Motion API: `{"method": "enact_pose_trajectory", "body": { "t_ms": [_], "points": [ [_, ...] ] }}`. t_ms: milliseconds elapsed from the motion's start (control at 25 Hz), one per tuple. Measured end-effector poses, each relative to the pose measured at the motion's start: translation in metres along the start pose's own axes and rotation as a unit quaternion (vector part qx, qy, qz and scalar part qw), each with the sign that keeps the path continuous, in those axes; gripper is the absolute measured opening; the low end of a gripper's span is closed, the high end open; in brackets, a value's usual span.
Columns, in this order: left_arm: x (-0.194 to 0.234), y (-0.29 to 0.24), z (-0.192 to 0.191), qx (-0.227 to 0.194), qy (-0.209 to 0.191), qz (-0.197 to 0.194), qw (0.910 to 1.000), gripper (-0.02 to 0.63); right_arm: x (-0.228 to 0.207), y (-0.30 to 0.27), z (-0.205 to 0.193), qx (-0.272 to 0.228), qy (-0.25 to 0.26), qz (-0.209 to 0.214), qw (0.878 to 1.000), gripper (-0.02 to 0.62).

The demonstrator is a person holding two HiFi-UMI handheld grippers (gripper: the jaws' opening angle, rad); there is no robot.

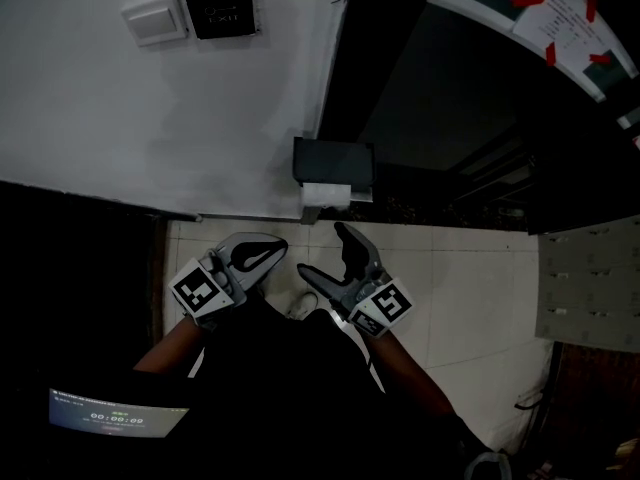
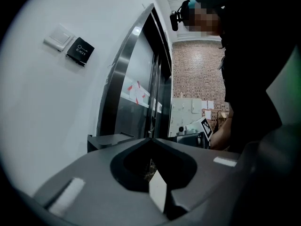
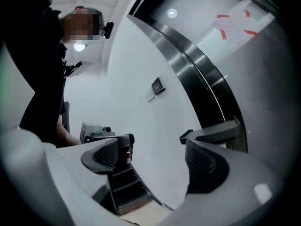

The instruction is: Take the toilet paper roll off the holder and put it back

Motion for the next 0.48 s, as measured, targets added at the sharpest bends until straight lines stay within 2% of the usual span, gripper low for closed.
{"method": "enact_pose_trajectory", "body": {
  "t_ms": [80,200,320,480],
  "points": [
    [0.000,-0.001,0.000,0.000,-0.002,0.000,1.0000,0.002,0.006,-0.001,0.010,0.008,0.046,0.006,0.999,0.437],
    [0.000,-0.003,0.002,-0.001,-0.004,0.001,1.0000,0.002,0.008,0.002,0.018,0.024,0.081,0.004,0.996,0.333],
    [0.000,-0.004,0.004,-0.005,-0.006,0.001,1.0000,0.002,0.006,0.007,0.023,0.025,0.098,0.003,0.995,0.251],
    [0.001,-0.005,0.008,-0.011,-0.012,0.000,0.9999,0.002,0.000,0.013,0.026,0.025,0.102,-0.005,0.995,0.078]
  ]
}}
Point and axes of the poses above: the fingertips, and each gripper's own axes: y backward along the fingers, x to its left, z out of its top, the point moved 2 cm from there along y, backward along the fingers, and after that the axes turned 3 degrees about -z, right-handed, at the moved point
